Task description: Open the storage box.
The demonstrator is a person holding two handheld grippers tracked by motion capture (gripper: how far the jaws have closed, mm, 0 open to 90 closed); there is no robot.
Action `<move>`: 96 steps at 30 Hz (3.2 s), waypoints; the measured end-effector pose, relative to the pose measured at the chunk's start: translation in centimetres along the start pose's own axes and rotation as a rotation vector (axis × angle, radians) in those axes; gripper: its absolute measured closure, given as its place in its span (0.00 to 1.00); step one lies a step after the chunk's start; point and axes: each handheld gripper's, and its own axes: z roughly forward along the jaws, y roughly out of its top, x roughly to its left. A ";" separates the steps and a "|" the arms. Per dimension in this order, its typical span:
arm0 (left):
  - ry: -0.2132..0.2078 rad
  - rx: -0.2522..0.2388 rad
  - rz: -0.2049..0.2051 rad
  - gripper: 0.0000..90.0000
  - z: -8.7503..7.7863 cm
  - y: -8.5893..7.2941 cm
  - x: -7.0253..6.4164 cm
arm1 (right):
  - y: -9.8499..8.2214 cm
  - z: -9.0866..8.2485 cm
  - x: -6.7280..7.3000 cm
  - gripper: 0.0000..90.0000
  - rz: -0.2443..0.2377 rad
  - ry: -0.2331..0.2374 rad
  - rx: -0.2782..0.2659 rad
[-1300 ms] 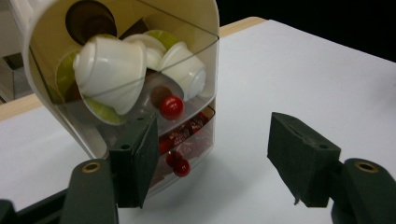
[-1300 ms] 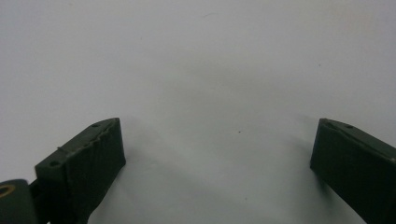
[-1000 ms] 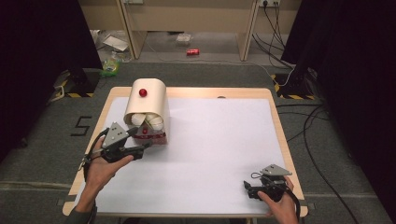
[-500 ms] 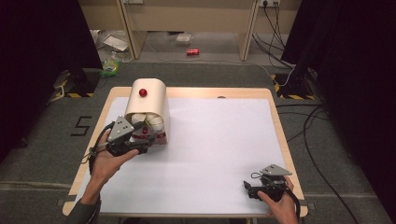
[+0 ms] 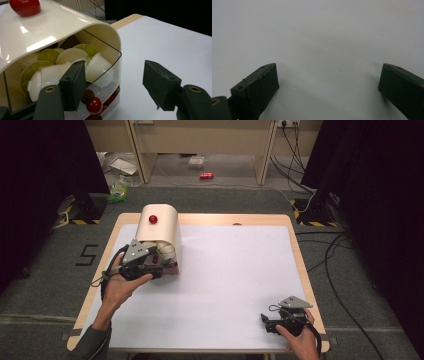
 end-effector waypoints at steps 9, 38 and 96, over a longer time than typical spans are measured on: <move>0.007 0.018 -0.001 0.41 0.7 -0.1 0.1 | 0.0 0.0 0.0 0.03 0.000 0.000 0.000; 0.013 0.037 0.033 0.55 -0.8 -0.5 -0.6 | 0.0 0.0 0.0 0.03 -0.001 0.000 0.000; -0.027 0.040 0.041 0.50 -3.6 -1.7 -2.9 | 0.0 0.0 0.0 0.03 -0.001 0.000 0.000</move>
